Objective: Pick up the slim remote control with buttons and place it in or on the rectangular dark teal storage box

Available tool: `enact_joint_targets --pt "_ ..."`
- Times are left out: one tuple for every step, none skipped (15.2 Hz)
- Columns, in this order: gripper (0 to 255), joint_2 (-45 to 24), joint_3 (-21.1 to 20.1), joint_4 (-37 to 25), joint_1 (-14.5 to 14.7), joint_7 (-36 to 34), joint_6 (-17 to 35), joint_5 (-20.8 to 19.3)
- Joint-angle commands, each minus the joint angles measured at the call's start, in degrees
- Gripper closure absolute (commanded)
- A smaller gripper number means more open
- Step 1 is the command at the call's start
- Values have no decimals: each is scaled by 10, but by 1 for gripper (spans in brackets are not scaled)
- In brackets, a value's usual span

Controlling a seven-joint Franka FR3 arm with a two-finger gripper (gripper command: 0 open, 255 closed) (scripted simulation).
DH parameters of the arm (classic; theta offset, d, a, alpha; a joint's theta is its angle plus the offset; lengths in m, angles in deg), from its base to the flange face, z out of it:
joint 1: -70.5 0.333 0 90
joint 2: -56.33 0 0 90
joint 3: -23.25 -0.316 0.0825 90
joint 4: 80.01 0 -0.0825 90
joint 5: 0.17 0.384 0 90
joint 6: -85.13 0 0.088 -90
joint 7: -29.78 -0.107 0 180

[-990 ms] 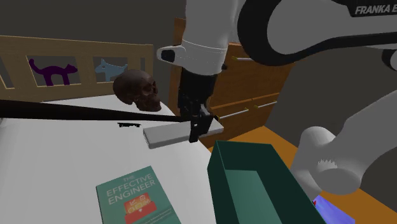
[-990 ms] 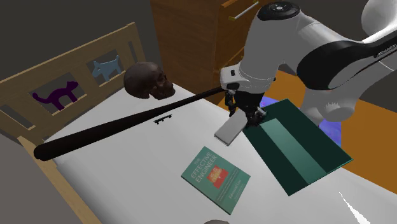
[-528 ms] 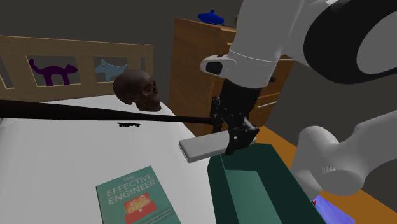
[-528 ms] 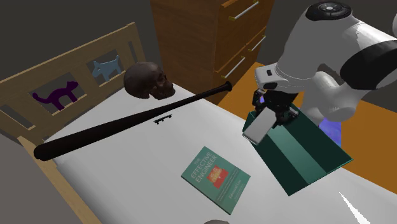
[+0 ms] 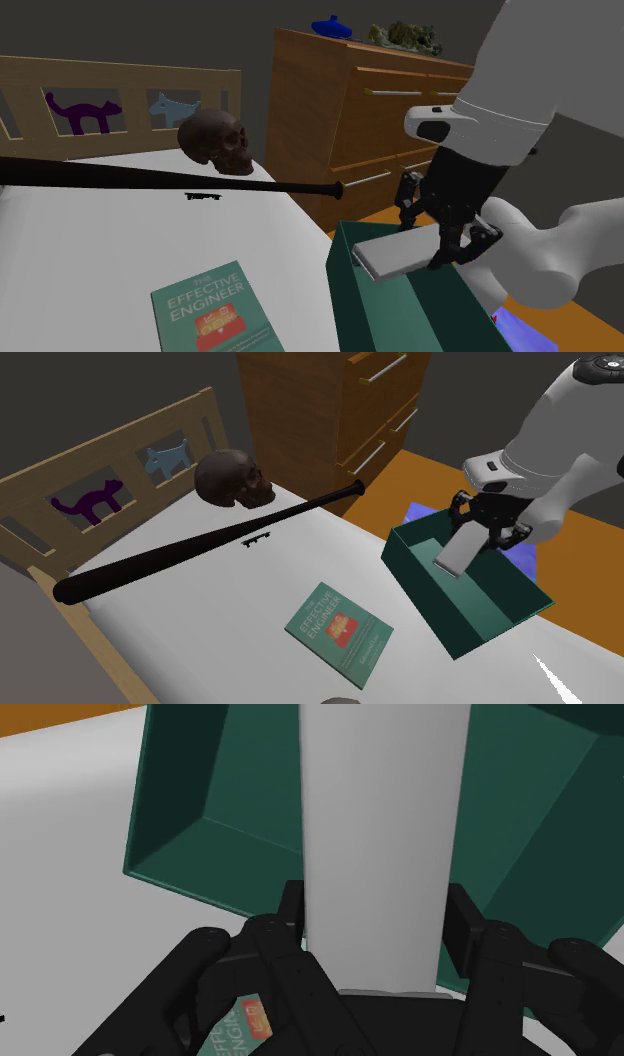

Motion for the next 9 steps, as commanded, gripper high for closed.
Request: enact_joint_targets --pt "255 59 0 22 21 -15 -38 11" --pt "255 62 -2 30 23 -15 -32 13" --pt "255 64 -4 39 24 -15 -26 15" --pt "255 67 -6 47 26 -15 -20 18" --pt "255 69 -9 56 27 -15 -14 20" --pt "255 71 -11 64 28 -14 -8 23" --pt "255 74 -14 73 30 -14 -2 25" --pt "255 76 -16 81 31 -14 4 28" --pt "255 78 -19 89 33 -14 10 30"
